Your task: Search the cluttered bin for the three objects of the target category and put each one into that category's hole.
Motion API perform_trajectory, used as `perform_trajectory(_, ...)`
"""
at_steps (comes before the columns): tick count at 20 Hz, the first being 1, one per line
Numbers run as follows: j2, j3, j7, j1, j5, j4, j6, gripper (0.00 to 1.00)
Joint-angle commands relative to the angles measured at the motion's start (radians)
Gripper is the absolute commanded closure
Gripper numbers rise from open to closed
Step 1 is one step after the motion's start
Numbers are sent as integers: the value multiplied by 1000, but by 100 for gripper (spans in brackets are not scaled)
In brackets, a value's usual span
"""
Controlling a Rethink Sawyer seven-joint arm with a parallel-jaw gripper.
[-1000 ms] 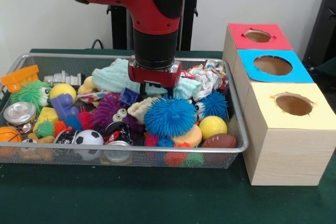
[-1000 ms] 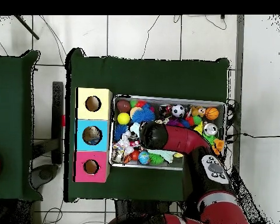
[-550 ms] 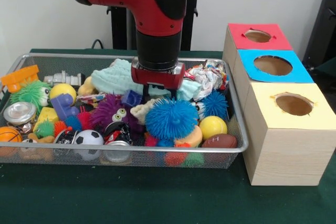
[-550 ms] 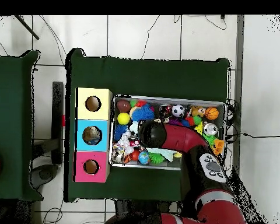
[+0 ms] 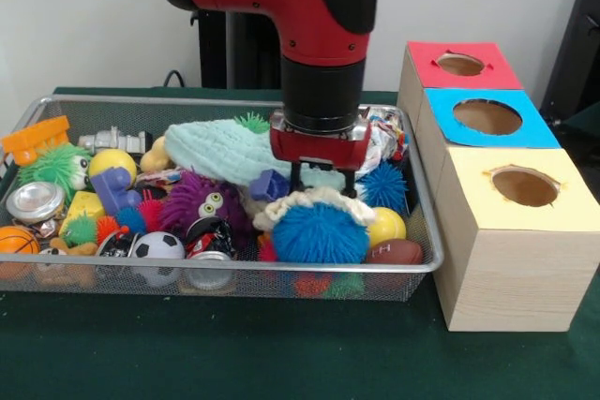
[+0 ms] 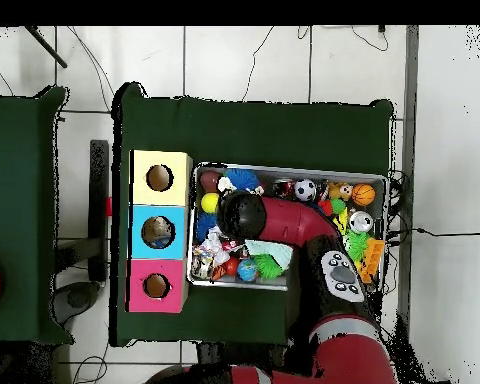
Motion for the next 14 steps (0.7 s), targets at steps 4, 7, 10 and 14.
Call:
perform_trajectory(4, 7, 123, 181, 28, 119, -81, -45, 0)
perform_trajectory(7, 4, 129, 171, 22, 125, -68, -54, 0)
perform_trajectory(10, -1, 122, 168, 24, 133, -65, -44, 0)
perform_trajectory(14, -9, 123, 158, 23, 139, -66, -33, 0)
